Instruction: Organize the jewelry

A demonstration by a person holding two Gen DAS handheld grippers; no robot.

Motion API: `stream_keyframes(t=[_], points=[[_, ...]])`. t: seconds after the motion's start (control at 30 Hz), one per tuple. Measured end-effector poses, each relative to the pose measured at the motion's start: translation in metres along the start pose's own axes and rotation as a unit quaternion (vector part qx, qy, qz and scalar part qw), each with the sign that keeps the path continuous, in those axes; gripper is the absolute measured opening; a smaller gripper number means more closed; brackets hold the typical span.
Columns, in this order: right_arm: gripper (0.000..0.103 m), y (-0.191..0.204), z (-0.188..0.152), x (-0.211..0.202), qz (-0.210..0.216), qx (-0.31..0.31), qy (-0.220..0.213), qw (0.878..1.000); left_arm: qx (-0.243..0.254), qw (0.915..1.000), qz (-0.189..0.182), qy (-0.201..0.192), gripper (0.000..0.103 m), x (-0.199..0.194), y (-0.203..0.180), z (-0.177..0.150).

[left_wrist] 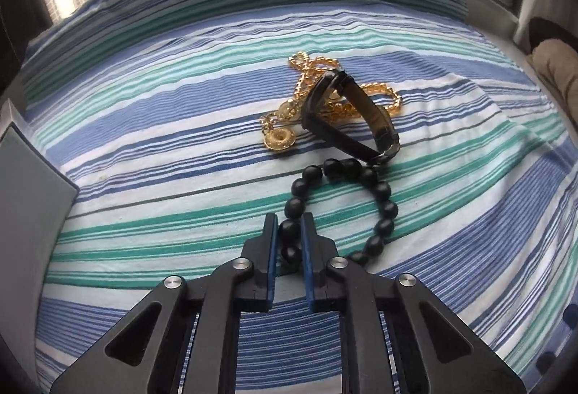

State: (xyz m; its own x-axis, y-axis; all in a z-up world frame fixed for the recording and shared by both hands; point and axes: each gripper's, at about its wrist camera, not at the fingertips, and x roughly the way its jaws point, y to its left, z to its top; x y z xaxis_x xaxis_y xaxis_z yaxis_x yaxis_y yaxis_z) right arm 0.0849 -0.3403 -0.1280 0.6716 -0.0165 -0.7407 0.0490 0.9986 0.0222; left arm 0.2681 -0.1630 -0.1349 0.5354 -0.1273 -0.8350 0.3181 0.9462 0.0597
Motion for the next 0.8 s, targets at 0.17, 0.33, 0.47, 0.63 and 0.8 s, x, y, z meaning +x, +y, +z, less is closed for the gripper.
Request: stream_keyframes(t=[0.17, 0.33, 0.47, 0.63, 0.8], points=[[0.049, -0.003, 0.031, 0.009, 0.054, -0.013, 0.006, 0.998, -0.011, 0.9998, -0.017, 0.002, 0.01, -0.016, 0.016, -0.02], [0.048, 0.018, 0.091, 0.035, 0.082, -0.081, 0.005, 0.993, -0.049, 0.9985, -0.023, 0.014, 0.01, -0.038, 0.049, -0.049], [0.048, 0.059, 0.141, 0.074, 0.129, -0.137, -0.007, 0.982, -0.074, 0.9968, -0.015, 0.026, 0.01, -0.05, 0.073, -0.073], [0.048, 0.099, 0.17, 0.143, 0.135, -0.178, 0.021, 0.974, -0.087, 0.9958, -0.008, 0.026, 0.01, -0.067, 0.093, -0.101], [0.007, 0.099, 0.167, 0.164, 0.13, -0.165, 0.049, 0.976, -0.096, 0.9951, -0.01, 0.022, 0.01, -0.086, 0.112, -0.131]])
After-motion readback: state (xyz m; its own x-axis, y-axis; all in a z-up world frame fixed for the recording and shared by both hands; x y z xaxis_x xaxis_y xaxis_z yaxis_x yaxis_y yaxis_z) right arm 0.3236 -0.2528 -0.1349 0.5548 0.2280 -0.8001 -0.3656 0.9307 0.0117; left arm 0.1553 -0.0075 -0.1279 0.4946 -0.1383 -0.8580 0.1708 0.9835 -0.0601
